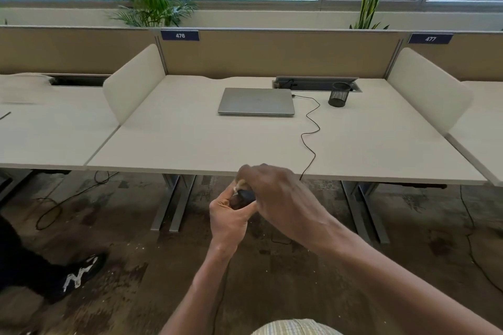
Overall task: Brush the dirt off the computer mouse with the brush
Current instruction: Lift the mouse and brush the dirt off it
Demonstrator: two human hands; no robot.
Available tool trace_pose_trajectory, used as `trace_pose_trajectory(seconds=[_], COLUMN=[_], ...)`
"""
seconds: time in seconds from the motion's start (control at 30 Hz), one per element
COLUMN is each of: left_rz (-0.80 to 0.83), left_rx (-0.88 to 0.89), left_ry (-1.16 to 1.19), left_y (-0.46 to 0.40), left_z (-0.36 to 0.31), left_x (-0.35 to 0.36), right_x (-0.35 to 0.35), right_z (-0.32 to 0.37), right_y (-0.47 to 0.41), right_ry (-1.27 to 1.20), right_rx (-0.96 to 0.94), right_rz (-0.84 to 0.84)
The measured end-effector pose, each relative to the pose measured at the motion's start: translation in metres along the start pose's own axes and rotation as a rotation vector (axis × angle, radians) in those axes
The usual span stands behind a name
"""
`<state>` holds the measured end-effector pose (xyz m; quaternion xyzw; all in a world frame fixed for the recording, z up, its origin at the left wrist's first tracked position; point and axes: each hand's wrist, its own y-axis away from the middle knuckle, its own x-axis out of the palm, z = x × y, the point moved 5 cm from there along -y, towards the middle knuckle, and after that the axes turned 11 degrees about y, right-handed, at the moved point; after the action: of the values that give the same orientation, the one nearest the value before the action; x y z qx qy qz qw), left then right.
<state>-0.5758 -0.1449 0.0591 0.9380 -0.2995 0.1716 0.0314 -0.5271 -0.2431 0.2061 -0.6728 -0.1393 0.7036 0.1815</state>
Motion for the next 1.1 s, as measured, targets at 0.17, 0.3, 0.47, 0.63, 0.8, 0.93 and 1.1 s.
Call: trace_pose_trajectory(seconds=[0.17,0.3,0.47,0.63,0.8,0.93,1.1], left_rz=[0.018,0.023,-0.01,-0.017,0.002,0.038,0.04], left_rx=[0.011,0.018,-0.002,-0.035,-0.046,-0.054,-0.051], left_ry=[0.029,0.048,0.08,0.137,0.164,0.127,0.128], left_y=[0.0,0.0,-0.003,-0.004,-0.007,-0.008,-0.004], left_z=[-0.002,-0.007,-0.005,-0.004,-0.001,0.005,0.006], left_x=[0.0,0.006,0.005,0.001,-0.003,-0.001,-0.002], right_x=[-0.01,-0.017,-0.011,0.004,-0.002,0.001,-0.002], right_z=[-0.002,-0.023,-0.041,-0.071,-0.092,-0.089,-0.107], right_y=[0.023,0.026,0.033,0.045,0.049,0.039,0.041], right_ry=[0.01,0.003,-0.209,-0.211,-0.228,-0.329,-0.265], right_rx=[0.045,0.178,0.401,0.546,0.642,0.646,0.736], right_rz=[0.006,-0.08,-0.244,-0.325,-0.431,-0.459,-0.392])
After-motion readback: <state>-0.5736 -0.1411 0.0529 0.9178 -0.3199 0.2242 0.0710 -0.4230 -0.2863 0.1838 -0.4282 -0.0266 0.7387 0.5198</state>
